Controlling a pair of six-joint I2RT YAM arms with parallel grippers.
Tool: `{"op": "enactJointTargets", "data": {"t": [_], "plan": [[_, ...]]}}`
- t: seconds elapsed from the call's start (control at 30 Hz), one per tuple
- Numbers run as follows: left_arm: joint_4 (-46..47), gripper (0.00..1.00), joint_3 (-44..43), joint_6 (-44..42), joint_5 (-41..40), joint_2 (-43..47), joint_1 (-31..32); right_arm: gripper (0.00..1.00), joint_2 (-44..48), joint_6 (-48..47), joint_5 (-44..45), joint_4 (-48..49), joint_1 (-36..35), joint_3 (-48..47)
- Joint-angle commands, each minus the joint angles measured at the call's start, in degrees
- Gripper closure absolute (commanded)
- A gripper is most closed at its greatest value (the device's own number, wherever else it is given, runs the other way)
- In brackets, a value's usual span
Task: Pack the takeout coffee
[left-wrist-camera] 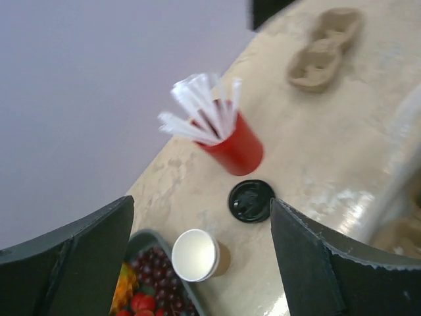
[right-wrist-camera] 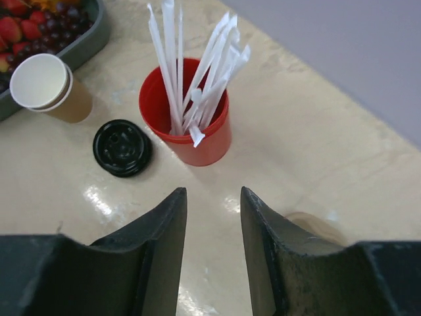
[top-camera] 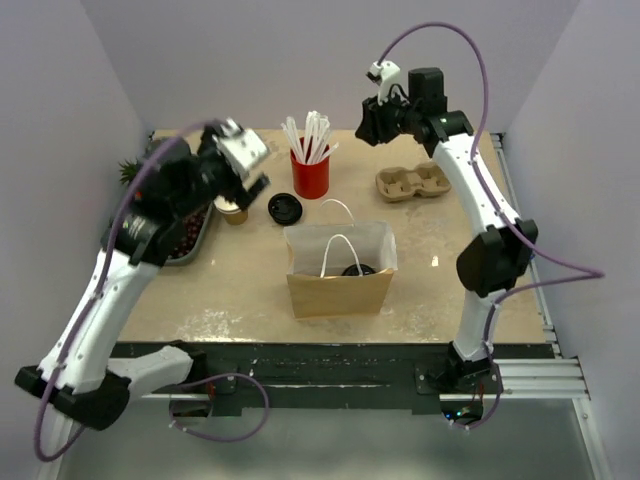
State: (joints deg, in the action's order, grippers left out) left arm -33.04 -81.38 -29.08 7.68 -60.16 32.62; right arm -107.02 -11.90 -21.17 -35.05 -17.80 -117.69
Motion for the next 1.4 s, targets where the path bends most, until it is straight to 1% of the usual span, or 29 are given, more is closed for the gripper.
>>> {"op": "enactJointTargets", "data": {"t": [0.0,0.03,0.07,0.1,0.13,0.23,0.3,0.47,0.57,0.63,0.73,0.87,0.93,0.97,1.23,1.27,1.33,1.37], "plan": [[5.0,0.13,-9.9,17.0,8.2,-11.9,-16.9,0.58,-8.6,10.7,-18.4,0.7,3.2,-4.0],[4.9,0.15,-11.9,19.4,9.5,-14.2,-21.8,0.56,-9.3,11.5,-19.2,3.7,3.2,-3.8],[5.5,0.16,-14.9,23.4,10.7,-17.9,-23.7,0.54,-10.0,12.6,-19.9,5.7,3.2,-2.9],[6.2,0.17,-15.7,25.2,11.8,-19.3,-25.2,0.50,-11.1,13.8,-19.9,7.5,3.1,-2.7],[7.2,0.18,-16.1,26.4,12.3,-20.2,-27.2,0.48,-11.8,15.1,-19.5,10.5,3.2,-2.5],[12.2,0.19,-13.8,28.6,12.5,-21.0,-28.0,0.46,-14.5,18.3,-20.8,14.6,3.1,-3.6],[13.8,0.19,-13.2,28.2,15.2,-21.0,-28.0,0.45,-15.5,20.0,-22.2,16.2,3.1,-4.6],[11.9,0.21,-14.8,25.8,16.9,-23.5,-28.0,0.44,-15.5,20.2,-24.1,19.8,3.1,-1.9],[11.6,0.21,-16.3,25.1,17.3,-24.9,-28.0,0.43,-15.9,21.5,-22.4,21.6,3.0,-0.8],[11.6,0.21,-17.2,25.0,17.4,-25.9,-28.0,0.45,-16.8,21.8,-19.6,20.7,3.0,-1.7],[11.5,0.21,-18.2,24.8,17.5,-26.8,-28.0,0.48,-18.4,21.8,-18.2,20.1,2.9,-2.9],[11.0,0.21,-18.8,24.1,17.5,-27.4,-28.0,0.55,-19.9,22.5,-18.7,19.9,2.9,-3.8],[10.9,0.21,-18.8,23.8,17.2,-27.4,-28.0,0.57,-20.3,22.9,-19.1,19.8,2.6,-4.0],[10.8,0.21,-18.8,23.5,17.0,-27.3,-28.0,0.60,-20.5,22.9,-19.3,19.7,2.5,-4.0],[10.8,0.21,-18.0,23.2,16.4,-27.2,-28.0,0.59,-21.3,23.8,-20.0,18.5,1.6,-4.8],[10.8,0.21,-17.9,23.2,16.3,-27.2,-28.0,0.61,-21.3,23.8,-20.0,18.5,1.6,-4.8],[11.0,0.21,-17.7,23.1,16.4,-26.9,-28.0,0.67,-21.1,23.9,-20.2,18.6,1.6,-4.7],[11.1,0.21,-17.6,23.1,16.3,-27.0,-28.0,0.75,-21.1,24.0,-20.4,18.5,1.6,-4.7]]}}
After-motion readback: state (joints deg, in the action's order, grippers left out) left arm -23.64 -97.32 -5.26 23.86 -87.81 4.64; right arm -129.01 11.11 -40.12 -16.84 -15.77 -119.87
